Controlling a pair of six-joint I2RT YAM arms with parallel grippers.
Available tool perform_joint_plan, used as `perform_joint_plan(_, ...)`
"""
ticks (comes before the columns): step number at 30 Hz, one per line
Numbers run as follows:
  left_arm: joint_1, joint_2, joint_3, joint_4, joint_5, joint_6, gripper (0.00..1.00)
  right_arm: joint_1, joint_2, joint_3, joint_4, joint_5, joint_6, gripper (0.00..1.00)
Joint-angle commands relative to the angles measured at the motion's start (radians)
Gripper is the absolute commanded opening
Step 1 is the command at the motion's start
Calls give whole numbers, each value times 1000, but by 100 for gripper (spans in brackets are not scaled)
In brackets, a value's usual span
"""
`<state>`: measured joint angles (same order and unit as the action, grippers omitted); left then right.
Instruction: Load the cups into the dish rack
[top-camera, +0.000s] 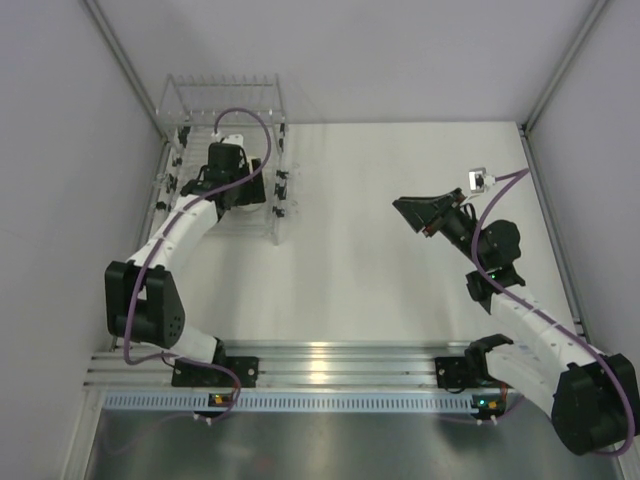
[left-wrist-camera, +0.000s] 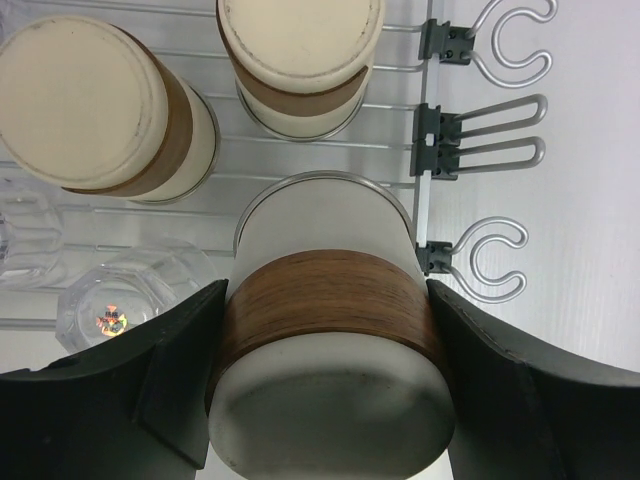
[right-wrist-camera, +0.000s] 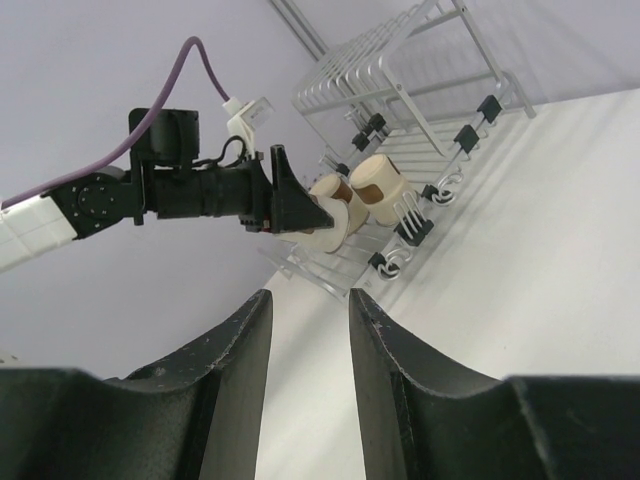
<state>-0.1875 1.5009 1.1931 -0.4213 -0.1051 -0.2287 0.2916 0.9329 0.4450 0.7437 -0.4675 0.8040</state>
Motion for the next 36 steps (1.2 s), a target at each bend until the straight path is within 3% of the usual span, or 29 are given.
perform_joint_plan(1,-12,4,56,-13,-57,26,0,-19,9,15,56,-11,-8,37)
perform_joint_plan(13,-15,107,80,-43,-8,15,0,-31,17,6,75,-20,0,37)
perform_joint_plan(36,-17,147,88,-91,-4,0,0,-39,21,1,82,-25,8,38)
